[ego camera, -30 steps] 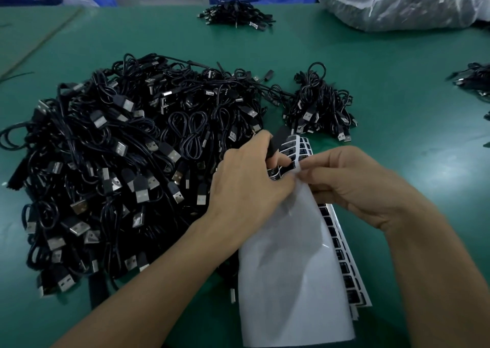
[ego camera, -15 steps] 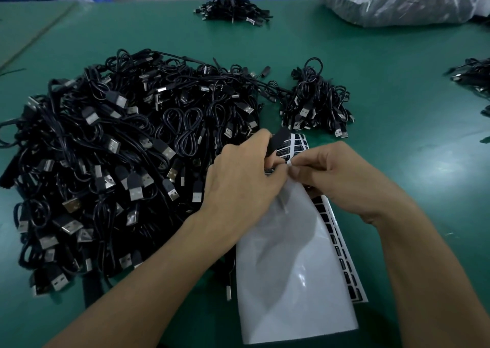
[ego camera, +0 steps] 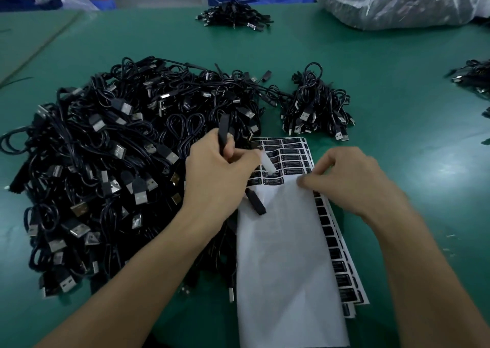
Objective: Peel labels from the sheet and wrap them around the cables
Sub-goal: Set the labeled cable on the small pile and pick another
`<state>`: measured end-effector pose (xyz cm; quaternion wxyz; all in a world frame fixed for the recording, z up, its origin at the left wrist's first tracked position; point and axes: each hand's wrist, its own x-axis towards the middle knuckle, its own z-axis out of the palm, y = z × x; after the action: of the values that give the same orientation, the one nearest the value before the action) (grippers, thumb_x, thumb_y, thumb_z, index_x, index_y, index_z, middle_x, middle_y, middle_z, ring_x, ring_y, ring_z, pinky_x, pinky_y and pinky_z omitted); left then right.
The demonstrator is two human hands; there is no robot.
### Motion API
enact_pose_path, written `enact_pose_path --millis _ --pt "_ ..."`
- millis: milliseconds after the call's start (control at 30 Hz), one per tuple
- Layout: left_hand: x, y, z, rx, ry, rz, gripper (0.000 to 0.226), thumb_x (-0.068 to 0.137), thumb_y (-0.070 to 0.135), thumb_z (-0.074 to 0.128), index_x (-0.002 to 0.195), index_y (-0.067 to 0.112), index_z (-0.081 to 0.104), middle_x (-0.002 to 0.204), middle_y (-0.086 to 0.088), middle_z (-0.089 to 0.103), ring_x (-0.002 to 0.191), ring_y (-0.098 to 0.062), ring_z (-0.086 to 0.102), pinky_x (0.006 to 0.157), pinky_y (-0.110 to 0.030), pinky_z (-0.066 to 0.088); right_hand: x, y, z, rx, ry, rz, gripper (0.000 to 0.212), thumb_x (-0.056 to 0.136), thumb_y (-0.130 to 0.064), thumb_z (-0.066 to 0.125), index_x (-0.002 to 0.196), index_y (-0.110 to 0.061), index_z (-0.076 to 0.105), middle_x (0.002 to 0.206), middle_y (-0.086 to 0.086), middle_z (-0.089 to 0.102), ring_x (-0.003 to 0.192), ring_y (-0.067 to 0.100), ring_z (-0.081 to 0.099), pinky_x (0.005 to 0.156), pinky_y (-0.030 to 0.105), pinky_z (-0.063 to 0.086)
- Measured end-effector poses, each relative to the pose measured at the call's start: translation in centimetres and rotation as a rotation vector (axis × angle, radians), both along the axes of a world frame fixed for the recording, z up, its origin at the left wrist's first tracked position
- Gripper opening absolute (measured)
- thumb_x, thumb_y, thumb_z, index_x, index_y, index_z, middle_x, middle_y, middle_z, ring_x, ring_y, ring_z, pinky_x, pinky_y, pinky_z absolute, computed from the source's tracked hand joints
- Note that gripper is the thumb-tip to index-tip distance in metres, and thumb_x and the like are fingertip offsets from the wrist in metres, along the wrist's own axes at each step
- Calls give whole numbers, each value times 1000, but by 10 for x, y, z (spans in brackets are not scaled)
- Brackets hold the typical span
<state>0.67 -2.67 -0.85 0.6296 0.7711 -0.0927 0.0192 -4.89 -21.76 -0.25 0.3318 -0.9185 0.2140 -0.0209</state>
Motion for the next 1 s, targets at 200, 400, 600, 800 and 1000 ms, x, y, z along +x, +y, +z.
enact_pose_path --millis 200,400,600,800,1000 --pt "-8 4 -4 -30 3 -39 41 74 22 75 69 22 34 71 5 74 82 -27 73 77 -49 57 6 18 7 354 -351 168 20 91 -37 70 76 -24 74 49 -15 46 46 2 38 47 14 35" --pt "-9 3 -9 -11 -88 -66 41 79 19 76 70 20 36 77 -2 76 80 -22 74 76 -58 57 7 29 1 409 -247 269 9 85 -32 79 80 -25 79 56 -2 59 50 7 41 50 26 35" --pt "-14 6 -8 14 -117 -95 39 85 48 64 72 17 44 63 9 60 58 -20 60 56 -38 50 9 30 -2 395 -328 214 6 85 -27 78 79 -27 76 59 3 62 50 7 49 52 27 40" --pt "-12 9 -5 -82 66 -173 61 106 54 24 89 31 78 58 1 31 45 -5 28 44 -15 27 8 32 -2 442 -398 147 10 87 -15 75 85 -25 73 68 -1 74 60 16 72 53 25 49" --pt "-10 14 0 -200 178 -255 28 100 29 55 92 23 81 60 -1 35 45 -2 30 42 -10 29 10 32 -5 427 -430 147 14 84 -13 75 81 -27 76 70 -6 75 68 11 73 65 28 55"
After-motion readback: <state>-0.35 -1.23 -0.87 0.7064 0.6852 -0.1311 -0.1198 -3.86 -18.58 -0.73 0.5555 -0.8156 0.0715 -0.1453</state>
